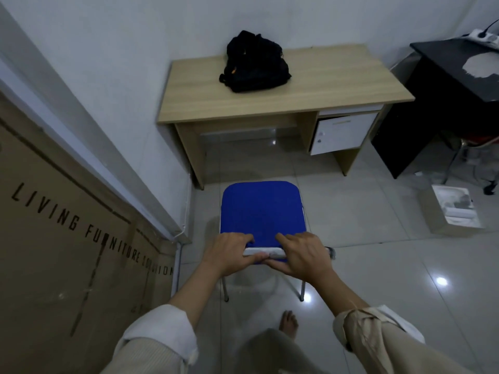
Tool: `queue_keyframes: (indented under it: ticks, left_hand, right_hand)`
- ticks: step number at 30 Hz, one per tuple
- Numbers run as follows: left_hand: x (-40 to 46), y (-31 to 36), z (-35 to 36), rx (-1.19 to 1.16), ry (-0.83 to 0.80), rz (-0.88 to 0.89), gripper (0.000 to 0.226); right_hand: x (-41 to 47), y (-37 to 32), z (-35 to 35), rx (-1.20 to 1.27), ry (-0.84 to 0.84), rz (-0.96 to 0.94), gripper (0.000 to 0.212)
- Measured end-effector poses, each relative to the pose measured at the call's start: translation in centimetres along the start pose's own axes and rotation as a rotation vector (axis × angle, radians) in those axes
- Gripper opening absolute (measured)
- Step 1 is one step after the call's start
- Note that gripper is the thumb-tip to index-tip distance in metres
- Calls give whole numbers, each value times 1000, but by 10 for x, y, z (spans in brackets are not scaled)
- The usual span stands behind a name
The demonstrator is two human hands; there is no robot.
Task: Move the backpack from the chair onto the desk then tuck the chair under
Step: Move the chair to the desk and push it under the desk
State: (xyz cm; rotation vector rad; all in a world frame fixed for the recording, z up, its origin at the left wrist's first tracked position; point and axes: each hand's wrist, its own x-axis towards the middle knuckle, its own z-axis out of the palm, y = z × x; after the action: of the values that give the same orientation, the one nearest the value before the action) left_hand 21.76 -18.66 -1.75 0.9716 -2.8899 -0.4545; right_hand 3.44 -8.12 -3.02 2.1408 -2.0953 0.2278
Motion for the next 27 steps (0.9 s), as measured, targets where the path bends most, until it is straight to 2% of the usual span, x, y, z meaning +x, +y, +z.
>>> queue_keyframes:
  ticks: [5, 12, 17, 21, 27]
  left_hand:
    - [51, -24, -6, 19, 29, -32, 66]
    - [138, -54, -14, 63, 88, -66, 71]
    - [203, -75, -22, 55, 60, -118, 71]
    - [240, -88, -29, 44, 74, -124, 78]
    - [301, -109, -42, 73, 109, -107, 77]
  right_hand:
    - [48, 26, 12, 0, 6, -7, 60]
    - [125, 80, 30, -11, 34, -11, 60]
    - [182, 122, 43, 5, 72, -41, 61]
    - [216, 143, 48, -12, 95, -58, 60]
    - [273, 181, 58, -15, 131, -72, 59]
